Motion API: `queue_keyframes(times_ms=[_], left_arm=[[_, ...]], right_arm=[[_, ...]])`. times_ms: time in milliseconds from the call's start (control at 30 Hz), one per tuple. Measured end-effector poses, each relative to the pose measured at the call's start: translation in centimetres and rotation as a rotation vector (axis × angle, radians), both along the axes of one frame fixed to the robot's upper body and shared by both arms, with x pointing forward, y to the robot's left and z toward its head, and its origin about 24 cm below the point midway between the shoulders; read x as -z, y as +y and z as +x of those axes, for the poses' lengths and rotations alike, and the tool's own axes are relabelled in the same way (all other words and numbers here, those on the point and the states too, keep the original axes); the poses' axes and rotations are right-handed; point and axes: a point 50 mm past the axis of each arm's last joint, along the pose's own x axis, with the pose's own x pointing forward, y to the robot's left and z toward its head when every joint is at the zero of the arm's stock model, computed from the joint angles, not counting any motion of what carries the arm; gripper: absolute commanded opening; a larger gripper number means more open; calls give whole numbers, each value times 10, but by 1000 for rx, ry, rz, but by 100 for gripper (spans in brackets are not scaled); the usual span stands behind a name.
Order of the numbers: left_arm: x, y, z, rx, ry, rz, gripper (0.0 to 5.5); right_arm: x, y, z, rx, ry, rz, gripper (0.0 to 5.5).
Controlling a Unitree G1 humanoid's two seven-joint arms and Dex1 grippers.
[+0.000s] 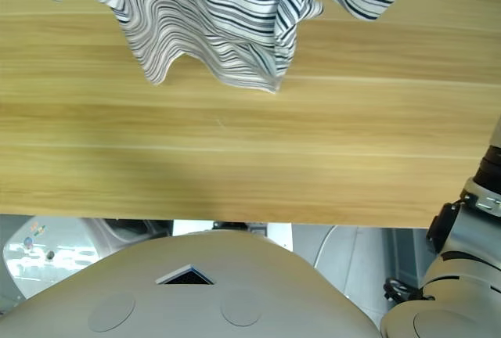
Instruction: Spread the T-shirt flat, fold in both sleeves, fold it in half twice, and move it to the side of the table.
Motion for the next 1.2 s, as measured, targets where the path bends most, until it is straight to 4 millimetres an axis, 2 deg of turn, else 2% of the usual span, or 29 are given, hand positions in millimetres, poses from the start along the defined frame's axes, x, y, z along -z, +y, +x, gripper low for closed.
queue_keyframes(times_ms=[67, 133, 267, 333, 367, 433, 533, 633, 667, 767, 800, 867, 933, 1033, 1100, 1133, 1200], left_arm=[[-4, -2, -10, 66, 12, -9, 4], [8, -1, -16, 146, 141, 12, 4], [65, 1, -33, 321, 552, 213, 4], [90, -5, -57, 524, 728, 332, 4], [90, -7, -68, 620, 744, 359, 4], [77, -7, -86, 785, 721, 376, 4], [70, -5, -94, 955, 761, 357, 4], [80, -9, -80, 971, 869, 350, 4], [87, -13, -69, 948, 930, 366, 4], [109, -22, -13, 759, 1152, 417, 4], [108, -21, -1, 716, 1163, 418, 4], [101, -18, 34, 573, 1190, 371, 4], [87, -21, 72, 384, 1195, 253, 4], [49, -39, 114, 104, 1071, 53, 4], [11, -53, 131, -36, 911, -95, 4], [-3, -56, 133, -77, 841, -148, 4], [-46, -58, 130, -165, 605, -267, 4]], right_arm=[[-12, -4, -9, -36, -23, -4, 0], [-12, -7, -21, -94, -10, -50, 0], [34, -2, -48, -329, 203, -220, 0], [39, 8, -72, -537, 202, -237, 0], [36, 10, -81, -610, 171, -217, 0], [25, 8, -94, -716, 115, -193, 0], [22, 5, -98, -779, 135, -185, 0], [31, 7, -81, -757, 226, -201, 0], [38, 10, -69, -726, 283, -228, 0], [62, 16, -7, -540, 478, -263, 0], [62, 16, 4, -493, 492, -265, 0], [57, 17, 37, -338, 492, -227, 0], [41, 20, 77, -141, 464, -163, 0], [0, 27, 113, 90, 328, -54, 0], [-33, 30, 124, 231, 176, 11, 0], [-45, 29, 125, 284, 108, 30, 0], [-69, 25, 119, 413, -93, 65, 0]])
